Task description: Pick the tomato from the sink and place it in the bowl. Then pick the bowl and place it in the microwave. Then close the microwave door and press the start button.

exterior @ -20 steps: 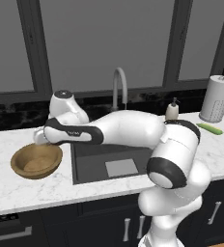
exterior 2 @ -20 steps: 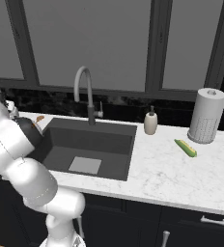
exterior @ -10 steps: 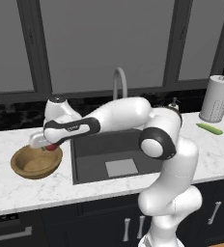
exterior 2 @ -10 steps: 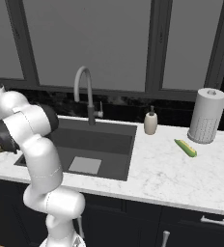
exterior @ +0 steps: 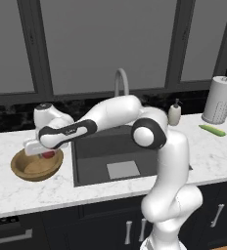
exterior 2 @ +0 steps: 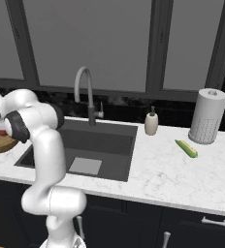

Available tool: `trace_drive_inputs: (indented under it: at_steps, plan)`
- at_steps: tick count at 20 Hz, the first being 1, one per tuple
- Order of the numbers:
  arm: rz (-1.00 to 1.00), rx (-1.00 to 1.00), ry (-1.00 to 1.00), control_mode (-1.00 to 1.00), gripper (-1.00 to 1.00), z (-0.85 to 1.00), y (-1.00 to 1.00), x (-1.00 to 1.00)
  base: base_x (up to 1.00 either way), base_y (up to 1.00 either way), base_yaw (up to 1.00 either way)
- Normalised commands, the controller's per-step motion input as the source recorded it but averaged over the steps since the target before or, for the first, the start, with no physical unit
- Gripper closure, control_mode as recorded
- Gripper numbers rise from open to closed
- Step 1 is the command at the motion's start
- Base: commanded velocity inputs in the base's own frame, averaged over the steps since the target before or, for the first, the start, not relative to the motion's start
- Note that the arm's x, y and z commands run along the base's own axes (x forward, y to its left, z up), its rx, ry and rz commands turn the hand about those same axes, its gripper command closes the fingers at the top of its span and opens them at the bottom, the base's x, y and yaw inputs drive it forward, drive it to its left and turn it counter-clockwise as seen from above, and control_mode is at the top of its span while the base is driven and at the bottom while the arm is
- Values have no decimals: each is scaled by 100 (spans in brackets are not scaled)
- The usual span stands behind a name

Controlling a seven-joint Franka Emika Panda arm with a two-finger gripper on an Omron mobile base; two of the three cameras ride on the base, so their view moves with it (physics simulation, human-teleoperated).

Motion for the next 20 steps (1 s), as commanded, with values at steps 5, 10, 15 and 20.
trace_drive_inputs:
  at_steps: [5,10,15,20]
  plan:
    - [-2,-3,9,-100,100,-37,1,28,0,0,0]
    - [-2,-5,6,-100,100,-33,5,23,0,0,0]
    - [0,-4,3,-100,100,-45,0,11,0,0,0]
    - [0,-3,0,-100,100,-41,0,4,0,0,0]
